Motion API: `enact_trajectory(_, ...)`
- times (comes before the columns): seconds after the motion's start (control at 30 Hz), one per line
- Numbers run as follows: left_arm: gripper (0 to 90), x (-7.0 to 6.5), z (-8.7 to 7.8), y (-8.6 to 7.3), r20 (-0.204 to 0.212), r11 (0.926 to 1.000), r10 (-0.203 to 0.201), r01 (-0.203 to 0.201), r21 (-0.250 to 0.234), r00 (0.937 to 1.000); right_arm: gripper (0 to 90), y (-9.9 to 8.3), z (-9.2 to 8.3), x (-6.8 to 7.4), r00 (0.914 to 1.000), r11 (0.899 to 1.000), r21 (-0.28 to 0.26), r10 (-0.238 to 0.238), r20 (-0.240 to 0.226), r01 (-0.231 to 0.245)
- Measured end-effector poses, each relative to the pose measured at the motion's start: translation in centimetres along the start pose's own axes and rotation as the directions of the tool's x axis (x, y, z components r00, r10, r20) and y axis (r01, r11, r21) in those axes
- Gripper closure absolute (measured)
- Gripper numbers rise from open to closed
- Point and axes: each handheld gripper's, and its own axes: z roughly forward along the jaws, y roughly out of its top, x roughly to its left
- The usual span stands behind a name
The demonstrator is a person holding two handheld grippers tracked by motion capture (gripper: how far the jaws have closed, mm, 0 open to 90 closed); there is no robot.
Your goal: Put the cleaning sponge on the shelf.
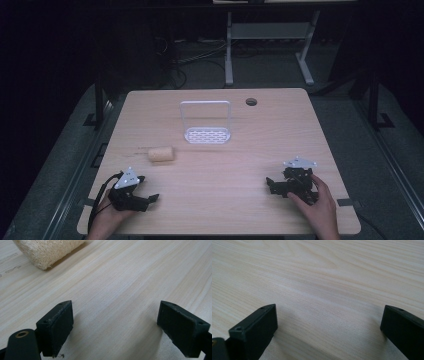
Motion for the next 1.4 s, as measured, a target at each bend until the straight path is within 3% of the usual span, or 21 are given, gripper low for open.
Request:
enact_trajectory(0.37,13.3,0.0,0.1,0.3,-0.008,0.9998,-0.008,0.008,0.016,0.9999,0.5,0.0,0.0,0.0,1.0000,1.000,0.000,0.001,0.000,-0.001)
enact_trajectory(0.57,13.4,0.2,-0.1,0.5,0.008,0.9995,0.001,-0.001,0.031,1.0000,0.5,0.0,0.0,0.0,1.0000,1.000,0.000,0.000,0.000,0.000)
enact_trajectory(0.8,13.5,0.7,-0.7,1.1,0.011,1.0000,0.008,-0.008,-0.005,0.9999,0.5,0.0,0.0,0.0,1.0000,1.000,0.000,0.000,0.000,0.000)
enact_trajectory(1.4,13.8,2.8,-1.5,2.2,0.020,0.9999,0.004,-0.003,-0.017,0.9998,0.5,0.0,0.0,0.0,1.0000,1.000,0.001,0.000,0.000,0.000)
